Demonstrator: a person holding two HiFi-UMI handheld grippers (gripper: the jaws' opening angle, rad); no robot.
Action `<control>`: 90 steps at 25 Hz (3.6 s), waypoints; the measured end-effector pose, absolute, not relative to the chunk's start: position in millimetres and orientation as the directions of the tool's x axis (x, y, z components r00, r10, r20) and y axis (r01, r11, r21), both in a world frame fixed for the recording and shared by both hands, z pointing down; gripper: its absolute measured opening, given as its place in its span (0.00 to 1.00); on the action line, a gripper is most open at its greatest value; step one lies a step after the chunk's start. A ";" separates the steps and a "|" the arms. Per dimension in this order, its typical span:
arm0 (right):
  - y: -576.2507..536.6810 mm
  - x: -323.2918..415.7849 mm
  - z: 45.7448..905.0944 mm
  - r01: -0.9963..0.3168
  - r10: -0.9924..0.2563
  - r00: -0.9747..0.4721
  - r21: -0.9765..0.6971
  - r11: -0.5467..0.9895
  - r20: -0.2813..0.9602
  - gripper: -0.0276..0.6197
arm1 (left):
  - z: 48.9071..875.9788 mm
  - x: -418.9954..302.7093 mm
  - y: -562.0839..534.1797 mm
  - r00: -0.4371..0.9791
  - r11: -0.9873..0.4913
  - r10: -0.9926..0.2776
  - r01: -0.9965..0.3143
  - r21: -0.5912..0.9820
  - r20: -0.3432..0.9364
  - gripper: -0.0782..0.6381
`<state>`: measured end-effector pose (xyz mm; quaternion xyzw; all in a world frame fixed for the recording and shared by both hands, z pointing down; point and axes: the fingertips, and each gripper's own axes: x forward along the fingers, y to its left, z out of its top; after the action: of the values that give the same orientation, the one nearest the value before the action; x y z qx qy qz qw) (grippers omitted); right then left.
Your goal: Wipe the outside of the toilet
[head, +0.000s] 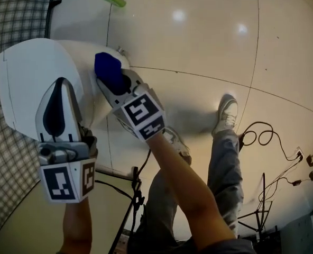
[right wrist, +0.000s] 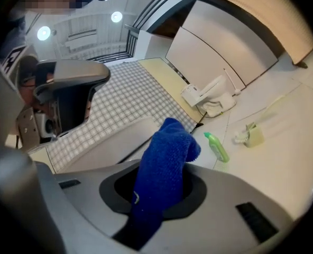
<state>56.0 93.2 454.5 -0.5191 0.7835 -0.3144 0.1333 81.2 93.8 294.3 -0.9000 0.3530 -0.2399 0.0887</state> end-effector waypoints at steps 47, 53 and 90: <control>171.5 -28.1 633.7 -0.526 -0.832 -0.522 -0.839 0.140 0.188 0.16 | 500.9 57.7 179.3 0.535 -0.819 -0.556 -0.483 -0.310 0.635 0.13; 189.3 -66.1 642.4 -0.495 -0.810 -0.559 -0.855 0.156 0.175 0.16 | 513.7 37.8 180.0 0.515 -0.806 -0.576 -0.490 -0.333 0.636 0.13; 210.2 -86.5 732.4 -0.547 -0.695 -0.641 -0.829 0.117 0.325 0.16 | 581.4 36.9 202.3 0.514 -0.798 -0.535 -0.567 -0.203 0.670 0.13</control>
<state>-86.5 210.2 732.4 -0.4176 0.7438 -0.5170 0.0715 36.9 202.3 581.4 -0.8699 0.3168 -0.3774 -0.0209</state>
